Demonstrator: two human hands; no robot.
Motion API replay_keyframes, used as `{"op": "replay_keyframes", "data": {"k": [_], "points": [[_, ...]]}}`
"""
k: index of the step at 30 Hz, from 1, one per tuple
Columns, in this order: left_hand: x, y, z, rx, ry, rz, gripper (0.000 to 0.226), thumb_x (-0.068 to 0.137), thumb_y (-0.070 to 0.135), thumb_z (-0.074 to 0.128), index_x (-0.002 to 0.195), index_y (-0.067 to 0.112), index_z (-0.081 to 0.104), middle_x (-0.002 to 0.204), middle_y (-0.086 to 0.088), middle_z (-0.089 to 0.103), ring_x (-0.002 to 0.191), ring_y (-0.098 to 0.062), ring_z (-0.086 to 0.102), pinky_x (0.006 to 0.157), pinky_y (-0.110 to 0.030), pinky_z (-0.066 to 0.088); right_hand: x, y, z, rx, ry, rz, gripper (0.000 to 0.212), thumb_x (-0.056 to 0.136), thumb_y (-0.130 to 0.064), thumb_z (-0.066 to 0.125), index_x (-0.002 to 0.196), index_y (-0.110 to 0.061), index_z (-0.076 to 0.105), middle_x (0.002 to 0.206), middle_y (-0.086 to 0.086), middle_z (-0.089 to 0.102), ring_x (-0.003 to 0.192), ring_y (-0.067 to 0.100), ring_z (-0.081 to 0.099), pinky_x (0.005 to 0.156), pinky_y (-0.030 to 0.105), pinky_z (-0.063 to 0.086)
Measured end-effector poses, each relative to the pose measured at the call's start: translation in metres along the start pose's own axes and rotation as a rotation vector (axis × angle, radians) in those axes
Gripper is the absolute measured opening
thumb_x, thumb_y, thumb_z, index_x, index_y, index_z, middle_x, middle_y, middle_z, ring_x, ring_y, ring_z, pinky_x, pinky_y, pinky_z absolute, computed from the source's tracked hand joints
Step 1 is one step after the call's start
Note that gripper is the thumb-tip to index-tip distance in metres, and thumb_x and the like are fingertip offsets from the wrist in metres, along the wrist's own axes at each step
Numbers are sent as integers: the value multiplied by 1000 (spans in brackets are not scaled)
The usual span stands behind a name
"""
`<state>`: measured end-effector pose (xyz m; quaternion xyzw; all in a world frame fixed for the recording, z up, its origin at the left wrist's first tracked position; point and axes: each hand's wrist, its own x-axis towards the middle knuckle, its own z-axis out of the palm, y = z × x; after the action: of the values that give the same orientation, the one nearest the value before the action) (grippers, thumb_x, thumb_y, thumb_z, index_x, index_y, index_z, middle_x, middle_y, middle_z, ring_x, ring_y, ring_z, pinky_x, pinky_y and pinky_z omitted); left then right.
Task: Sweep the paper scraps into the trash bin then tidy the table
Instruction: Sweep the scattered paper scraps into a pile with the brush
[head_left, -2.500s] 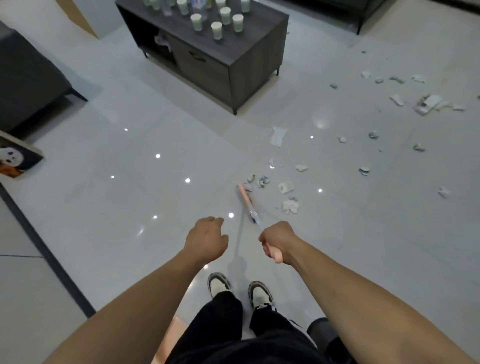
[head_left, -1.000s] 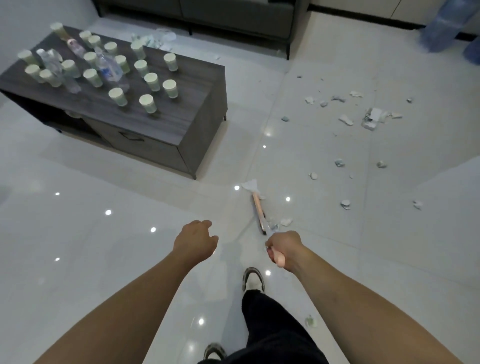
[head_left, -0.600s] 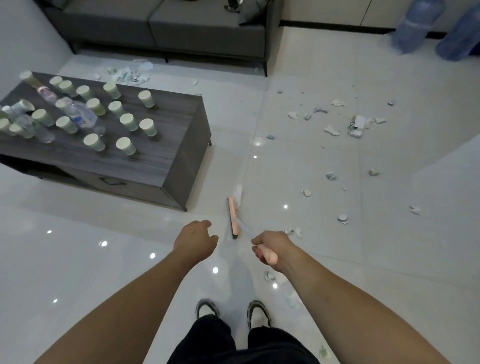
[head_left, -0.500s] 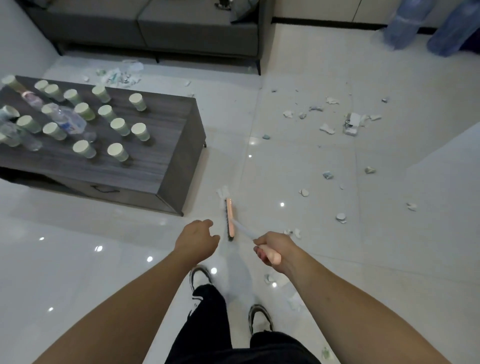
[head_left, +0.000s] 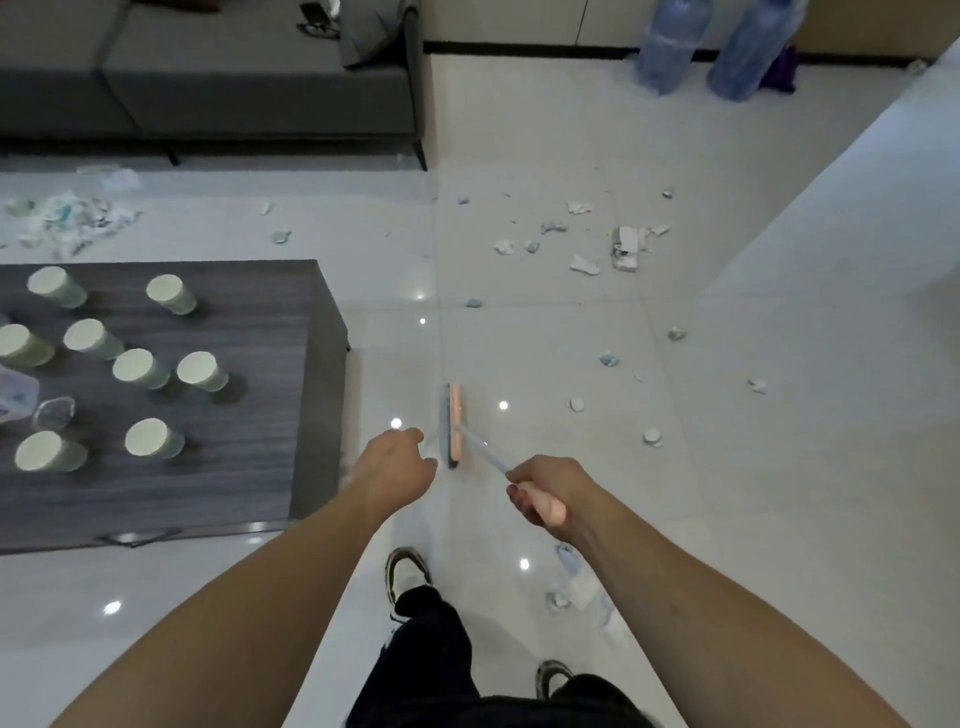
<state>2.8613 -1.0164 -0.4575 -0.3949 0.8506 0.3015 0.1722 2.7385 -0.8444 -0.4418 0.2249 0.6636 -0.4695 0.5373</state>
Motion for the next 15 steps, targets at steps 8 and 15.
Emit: {"op": "replay_keyframes", "data": {"k": [8,15], "points": [[22,-38,-22,56,-85,9,40,91,27,52,129,17,57,126,-10,59,107,-28,58,86,-39,54,22,18,69,95,-157,205,9,94,0,56,102,4,55,73,13,54,39,9,46,32,15,38],[15,-7,0,190,-170,125,52,94,37,50,140,14,47,140,-12,51,124,-30,49,101,-39,44,14,64,7,166,133,33,11,86,11,60,96,9,57,73,18,53,30,15,45,34,17,36]]}}
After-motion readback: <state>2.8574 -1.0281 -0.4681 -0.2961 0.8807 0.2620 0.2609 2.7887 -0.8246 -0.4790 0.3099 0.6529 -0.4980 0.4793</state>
